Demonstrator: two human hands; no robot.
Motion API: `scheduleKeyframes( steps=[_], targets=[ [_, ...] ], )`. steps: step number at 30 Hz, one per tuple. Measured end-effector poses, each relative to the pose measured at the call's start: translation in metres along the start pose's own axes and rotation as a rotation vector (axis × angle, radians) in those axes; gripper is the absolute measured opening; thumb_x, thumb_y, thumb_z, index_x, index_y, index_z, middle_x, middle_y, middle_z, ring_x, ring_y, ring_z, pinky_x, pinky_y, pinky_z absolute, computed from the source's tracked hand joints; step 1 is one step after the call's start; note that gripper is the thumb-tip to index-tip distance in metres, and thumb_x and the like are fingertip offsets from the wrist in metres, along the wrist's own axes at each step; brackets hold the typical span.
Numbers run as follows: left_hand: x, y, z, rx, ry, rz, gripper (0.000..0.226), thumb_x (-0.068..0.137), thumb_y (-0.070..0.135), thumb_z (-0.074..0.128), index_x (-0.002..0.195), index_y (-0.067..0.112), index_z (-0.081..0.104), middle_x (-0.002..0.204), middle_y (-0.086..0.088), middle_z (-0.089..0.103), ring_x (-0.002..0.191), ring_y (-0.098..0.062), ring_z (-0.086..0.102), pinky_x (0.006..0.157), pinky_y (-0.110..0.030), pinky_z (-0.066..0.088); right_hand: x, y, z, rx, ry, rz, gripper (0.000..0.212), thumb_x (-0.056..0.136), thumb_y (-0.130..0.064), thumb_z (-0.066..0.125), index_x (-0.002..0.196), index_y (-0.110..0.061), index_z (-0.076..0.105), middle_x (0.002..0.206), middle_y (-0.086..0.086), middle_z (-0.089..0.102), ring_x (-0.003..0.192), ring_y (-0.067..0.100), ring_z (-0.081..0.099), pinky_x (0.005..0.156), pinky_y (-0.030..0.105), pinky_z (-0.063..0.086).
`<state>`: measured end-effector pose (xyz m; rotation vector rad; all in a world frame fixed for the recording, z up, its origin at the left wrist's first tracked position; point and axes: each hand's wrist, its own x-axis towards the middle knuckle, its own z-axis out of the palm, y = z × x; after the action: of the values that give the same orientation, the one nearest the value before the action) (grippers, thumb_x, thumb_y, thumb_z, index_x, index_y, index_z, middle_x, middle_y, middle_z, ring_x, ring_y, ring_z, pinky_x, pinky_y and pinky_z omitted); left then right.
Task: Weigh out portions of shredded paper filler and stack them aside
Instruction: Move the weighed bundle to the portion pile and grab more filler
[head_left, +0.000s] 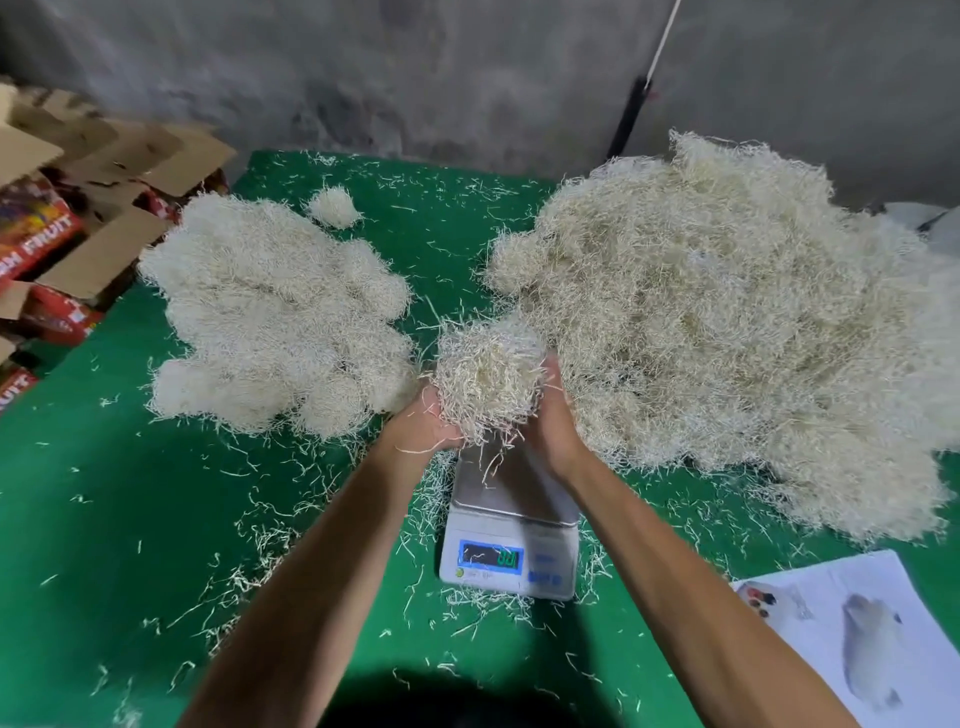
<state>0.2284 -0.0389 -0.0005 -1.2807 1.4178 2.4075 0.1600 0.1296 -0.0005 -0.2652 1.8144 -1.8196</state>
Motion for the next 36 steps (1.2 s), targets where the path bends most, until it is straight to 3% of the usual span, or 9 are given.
scheduleKeyframes(
  steps=[2,4,6,11,15,19,22,28,36],
  targets=[
    [0.005,-0.009,0.005,0.163,0.049,0.024,0.053,0.098,-0.002,0.055,0.149,0.004,0.040,0.145,-0.023,0.051,0.104,-0.025,0.064,0.077,-0.025,0.057,-0.009,-0.010,0.009,-0.221,0.001,-0.060,0.100,0.081,-0.099,0.023,0.162,-0.045,0.003,0.163,-0.028,0.005,0.150,-0.002,0.009,0.119,0.039,-0.001],
    [0.002,-0.016,0.017,0.373,0.032,0.071,0.057,0.101,0.008,0.057,0.154,0.015,0.037,0.148,-0.018,0.051,0.121,-0.029,0.059,0.099,-0.036,0.049,-0.012,-0.016,0.012,-0.444,0.038,-0.050,0.117,0.075,-0.099,0.043,0.163,-0.037,0.000,0.170,-0.014,0.003,0.155,0.012,0.011,0.121,0.043,0.010],
    [-0.012,-0.011,0.029,0.374,-0.044,-0.001,0.054,0.102,0.017,0.057,0.152,0.020,0.039,0.147,-0.016,0.051,0.125,-0.036,0.056,0.098,-0.042,0.049,-0.015,-0.021,0.008,-0.572,0.030,-0.082,0.119,0.076,-0.091,0.056,0.164,-0.029,0.006,0.172,-0.001,0.008,0.153,0.019,0.020,0.121,0.047,0.021],
    [-0.022,-0.006,0.037,-0.020,-0.357,-0.171,0.053,0.084,0.047,0.069,0.122,0.010,0.063,0.119,-0.013,0.064,0.113,-0.031,0.063,0.097,-0.050,0.052,-0.027,-0.007,-0.011,-0.426,0.197,-0.204,0.064,0.096,-0.050,0.067,0.148,-0.021,0.043,0.135,-0.004,0.064,0.114,0.000,0.065,0.106,0.053,0.052],
    [-0.025,-0.030,0.029,0.119,-0.110,0.079,0.029,0.090,0.041,0.063,0.112,0.022,0.063,0.113,0.001,0.058,0.098,-0.015,0.055,0.083,-0.036,0.043,-0.039,0.014,-0.013,-0.394,0.305,-0.003,0.114,0.084,-0.083,0.054,0.163,-0.021,-0.001,0.166,0.020,0.027,0.142,0.036,0.047,0.113,0.060,0.041],
    [-0.018,-0.062,0.014,0.188,0.085,0.206,0.014,0.100,0.028,0.056,0.111,0.022,0.061,0.099,0.008,0.055,0.090,-0.013,0.052,0.086,-0.034,0.046,-0.056,0.042,-0.026,-0.715,0.287,0.059,0.103,0.090,-0.083,0.040,0.148,0.002,0.038,0.111,0.023,0.069,0.087,0.027,0.072,0.078,0.049,0.064],
    [-0.017,-0.073,0.000,0.182,0.148,0.214,0.027,0.100,0.028,0.057,0.125,0.018,0.058,0.113,-0.001,0.058,0.103,-0.019,0.054,0.098,-0.039,0.047,-0.069,0.056,-0.036,-0.582,0.423,-0.030,0.093,0.092,-0.084,0.036,0.143,-0.008,0.049,0.126,0.013,0.068,0.098,0.016,0.070,0.086,0.037,0.060],
    [-0.026,-0.081,-0.007,0.182,0.151,0.275,0.035,0.103,0.027,0.055,0.137,0.021,0.055,0.135,0.000,0.057,0.118,-0.019,0.058,0.105,-0.042,0.049,-0.085,0.064,-0.045,-0.501,0.548,-0.026,0.092,0.095,-0.085,0.021,0.147,-0.014,0.047,0.135,0.008,0.064,0.110,0.014,0.063,0.098,0.041,0.053],
    [-0.030,-0.082,-0.008,0.169,0.146,0.290,0.036,0.102,0.025,0.055,0.138,0.020,0.056,0.135,0.001,0.058,0.118,-0.018,0.058,0.106,-0.042,0.048,-0.101,0.072,-0.044,-0.464,0.584,-0.043,0.089,0.095,-0.084,0.023,0.140,-0.012,0.051,0.099,-0.020,0.059,0.077,-0.019,0.060,0.067,0.008,0.037]
  ],
)
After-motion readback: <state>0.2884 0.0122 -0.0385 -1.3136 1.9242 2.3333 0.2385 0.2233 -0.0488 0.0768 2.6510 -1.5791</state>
